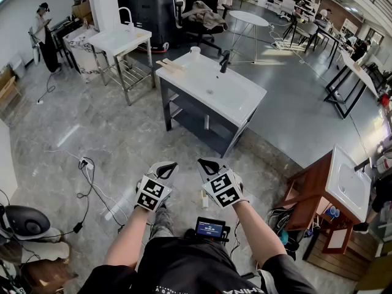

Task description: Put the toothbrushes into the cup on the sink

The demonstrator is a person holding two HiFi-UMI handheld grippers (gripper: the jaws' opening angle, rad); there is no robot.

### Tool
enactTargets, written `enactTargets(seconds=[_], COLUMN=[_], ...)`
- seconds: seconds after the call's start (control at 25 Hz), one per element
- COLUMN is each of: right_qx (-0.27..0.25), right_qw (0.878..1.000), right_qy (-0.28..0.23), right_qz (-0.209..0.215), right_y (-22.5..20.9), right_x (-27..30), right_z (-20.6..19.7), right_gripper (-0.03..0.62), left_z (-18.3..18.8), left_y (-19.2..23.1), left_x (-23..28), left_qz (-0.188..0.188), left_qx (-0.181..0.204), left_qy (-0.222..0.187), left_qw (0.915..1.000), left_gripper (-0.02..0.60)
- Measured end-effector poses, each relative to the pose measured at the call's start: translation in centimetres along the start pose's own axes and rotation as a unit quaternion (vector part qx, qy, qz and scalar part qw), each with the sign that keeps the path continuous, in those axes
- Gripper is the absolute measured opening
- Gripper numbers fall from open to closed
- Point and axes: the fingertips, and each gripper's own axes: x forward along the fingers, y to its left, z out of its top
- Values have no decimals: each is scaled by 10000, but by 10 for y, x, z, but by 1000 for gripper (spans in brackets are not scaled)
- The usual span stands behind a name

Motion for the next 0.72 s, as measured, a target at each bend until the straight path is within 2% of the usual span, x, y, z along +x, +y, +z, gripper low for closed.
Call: enactTargets(seconds=[0.72], right_qx=[130], right_qw=[9999], right_qy=[-14], right_qz=[-12], right_y=[-1], right_x=[9], right_z=[2], right_gripper=[8], left_z=[-2], left_y=[12], left_x=[1], left_qz=[-14], left_qx=[-20], left_qy=[21], left_qw=[10000], left_gripper=[-3])
